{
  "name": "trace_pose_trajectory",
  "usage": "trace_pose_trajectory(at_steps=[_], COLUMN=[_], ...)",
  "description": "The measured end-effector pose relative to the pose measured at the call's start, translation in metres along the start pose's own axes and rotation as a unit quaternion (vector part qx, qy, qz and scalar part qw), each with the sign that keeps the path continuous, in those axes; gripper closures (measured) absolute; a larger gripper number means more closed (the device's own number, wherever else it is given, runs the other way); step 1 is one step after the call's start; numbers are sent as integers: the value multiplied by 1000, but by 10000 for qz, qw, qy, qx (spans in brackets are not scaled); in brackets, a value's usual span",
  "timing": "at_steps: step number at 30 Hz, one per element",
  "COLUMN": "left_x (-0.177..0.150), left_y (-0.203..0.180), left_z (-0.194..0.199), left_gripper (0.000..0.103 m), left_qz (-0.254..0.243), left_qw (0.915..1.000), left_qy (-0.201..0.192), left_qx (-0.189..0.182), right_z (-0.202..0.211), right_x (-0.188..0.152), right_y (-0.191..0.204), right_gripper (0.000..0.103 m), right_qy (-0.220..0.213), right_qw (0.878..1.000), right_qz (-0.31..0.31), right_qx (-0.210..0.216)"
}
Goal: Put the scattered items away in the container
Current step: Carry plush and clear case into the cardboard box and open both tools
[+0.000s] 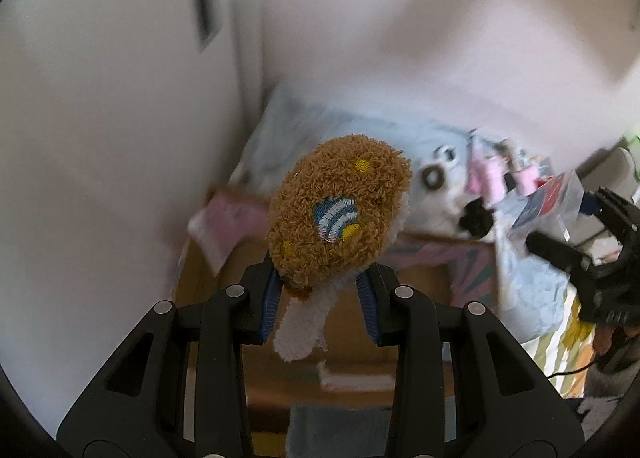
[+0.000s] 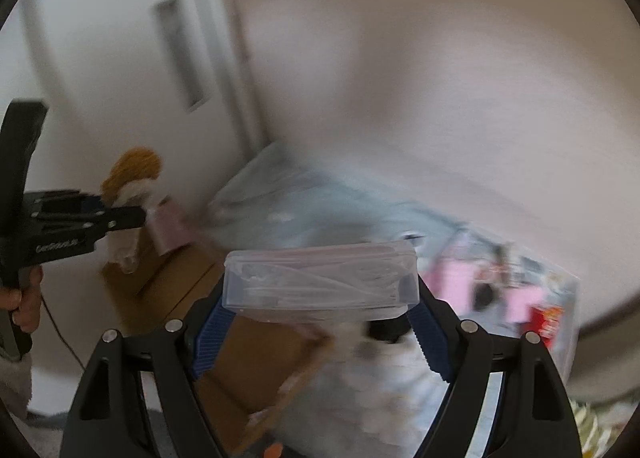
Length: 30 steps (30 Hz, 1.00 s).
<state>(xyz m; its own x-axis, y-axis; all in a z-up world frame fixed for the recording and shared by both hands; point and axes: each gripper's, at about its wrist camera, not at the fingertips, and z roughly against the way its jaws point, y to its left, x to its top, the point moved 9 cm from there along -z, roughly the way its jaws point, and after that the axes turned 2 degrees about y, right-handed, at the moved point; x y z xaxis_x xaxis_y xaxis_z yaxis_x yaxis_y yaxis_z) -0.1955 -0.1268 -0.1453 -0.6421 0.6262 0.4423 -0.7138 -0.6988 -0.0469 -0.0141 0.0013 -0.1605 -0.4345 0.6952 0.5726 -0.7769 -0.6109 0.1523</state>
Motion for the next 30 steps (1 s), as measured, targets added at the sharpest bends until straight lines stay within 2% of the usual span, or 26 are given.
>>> trace_pose_trajectory(at_steps=[4,8,11,17,19,21,23,30], left_x=[-31,-53,-59,-70,-72,-73,-71,-66], left_y=[16,21,27,34,33,32,34,40], left_z=[-34,-66,-77,-92,-92,-89,-83,-75], left_gripper=[72,72,72,71,63,27,14,13], left_qz=[206,384,380,336,313,323,302,252], left_qw=[9990,9970,9962,9946,9940,9937,9950,9956], left_qy=[387,670,778,974,1025,1034,920,840], left_qx=[60,-8,-35,-158,-235,-292,-258,-326], right_z=[-40,-78,-102,-125,-129,-132,-131,-119], right_x=[-15,-44,-66,-87,-91,-95,-96,-98], right_y=[50,86,94,90,88,86,85,81], right_gripper=[25,25,25,24,24,24,24,24], right_qy=[418,875,1238,1613,1742,1839,1846,1714], right_qw=[9971,9906,9856,9809,9796,9781,9780,9808], right_qz=[429,899,1001,945,876,870,887,732], right_qx=[478,542,571,538,484,430,396,581])
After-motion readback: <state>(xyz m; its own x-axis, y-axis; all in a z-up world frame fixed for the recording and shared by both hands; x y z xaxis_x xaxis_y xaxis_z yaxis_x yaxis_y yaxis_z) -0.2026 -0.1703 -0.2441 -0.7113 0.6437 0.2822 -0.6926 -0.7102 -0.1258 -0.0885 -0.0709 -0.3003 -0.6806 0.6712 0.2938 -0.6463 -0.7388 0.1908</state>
